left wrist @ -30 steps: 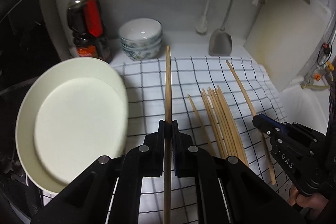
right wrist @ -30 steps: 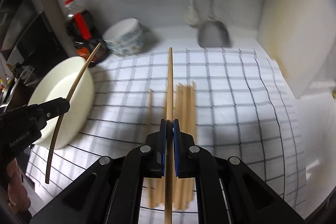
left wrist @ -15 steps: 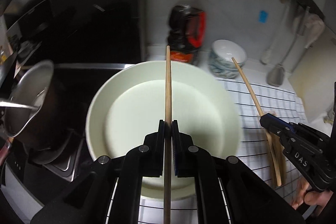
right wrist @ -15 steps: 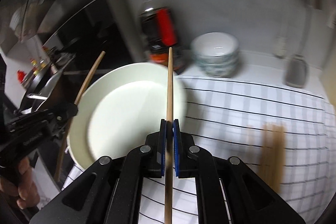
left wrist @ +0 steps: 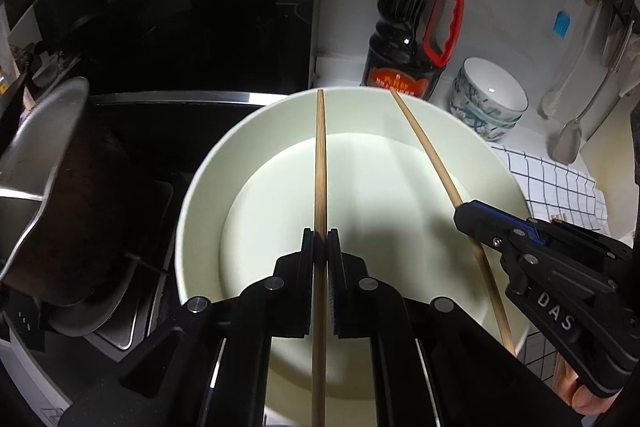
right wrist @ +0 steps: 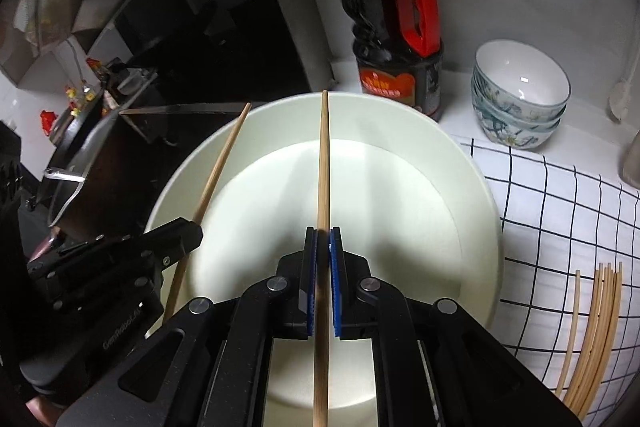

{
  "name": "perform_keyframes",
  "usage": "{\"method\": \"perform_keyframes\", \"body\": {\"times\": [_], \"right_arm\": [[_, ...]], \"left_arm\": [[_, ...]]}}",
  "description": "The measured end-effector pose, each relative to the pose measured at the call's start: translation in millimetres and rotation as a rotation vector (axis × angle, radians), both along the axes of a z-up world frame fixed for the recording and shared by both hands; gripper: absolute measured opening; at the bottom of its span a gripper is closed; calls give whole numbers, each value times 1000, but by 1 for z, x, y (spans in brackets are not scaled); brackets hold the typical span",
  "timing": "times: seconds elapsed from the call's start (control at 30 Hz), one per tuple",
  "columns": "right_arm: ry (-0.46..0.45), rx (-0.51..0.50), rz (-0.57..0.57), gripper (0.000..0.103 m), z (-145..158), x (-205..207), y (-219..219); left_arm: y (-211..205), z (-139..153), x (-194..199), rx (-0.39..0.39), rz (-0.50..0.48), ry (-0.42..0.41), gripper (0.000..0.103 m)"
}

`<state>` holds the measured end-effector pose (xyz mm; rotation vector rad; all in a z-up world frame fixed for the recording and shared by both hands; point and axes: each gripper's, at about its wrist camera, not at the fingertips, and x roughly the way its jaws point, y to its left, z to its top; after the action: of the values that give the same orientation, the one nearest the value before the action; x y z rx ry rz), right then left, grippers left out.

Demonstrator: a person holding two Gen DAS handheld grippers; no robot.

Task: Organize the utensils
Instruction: 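Lift and carry both held chopsticks over the white basin, then open both tools to drop the chopsticks into the white basin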

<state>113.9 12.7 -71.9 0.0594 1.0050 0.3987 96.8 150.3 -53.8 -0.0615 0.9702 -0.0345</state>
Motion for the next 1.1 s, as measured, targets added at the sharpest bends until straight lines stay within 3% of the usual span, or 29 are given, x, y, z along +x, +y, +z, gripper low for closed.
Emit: {"method": "perform_keyframes", "body": {"times": [0.3,0.73,0.8,0.87,0.93,1.03,1.1], "right_arm": [[69,-34,-45,6,-26,17,-1],[80,-53,-85,7,-37,11,-11],[63,-66,-83,11,-34,7,-13],[53,-67,-85,18,-31,7,-13],[45,-65,-86,22,-27,6,-14],[33,-69,-89,24,-22,4,-15],[24,-67,-91,32,-19,2,-16]], "left_arm": [[-4,-26,17,15,-30,44,7],[-4,-39,17,44,-36,72,9],[-3,-37,16,47,-33,68,16],[-1,-35,14,57,-22,57,40],[2,-30,11,60,-6,37,57],[6,-23,7,65,12,16,64],[9,-20,5,68,29,12,70]]}}
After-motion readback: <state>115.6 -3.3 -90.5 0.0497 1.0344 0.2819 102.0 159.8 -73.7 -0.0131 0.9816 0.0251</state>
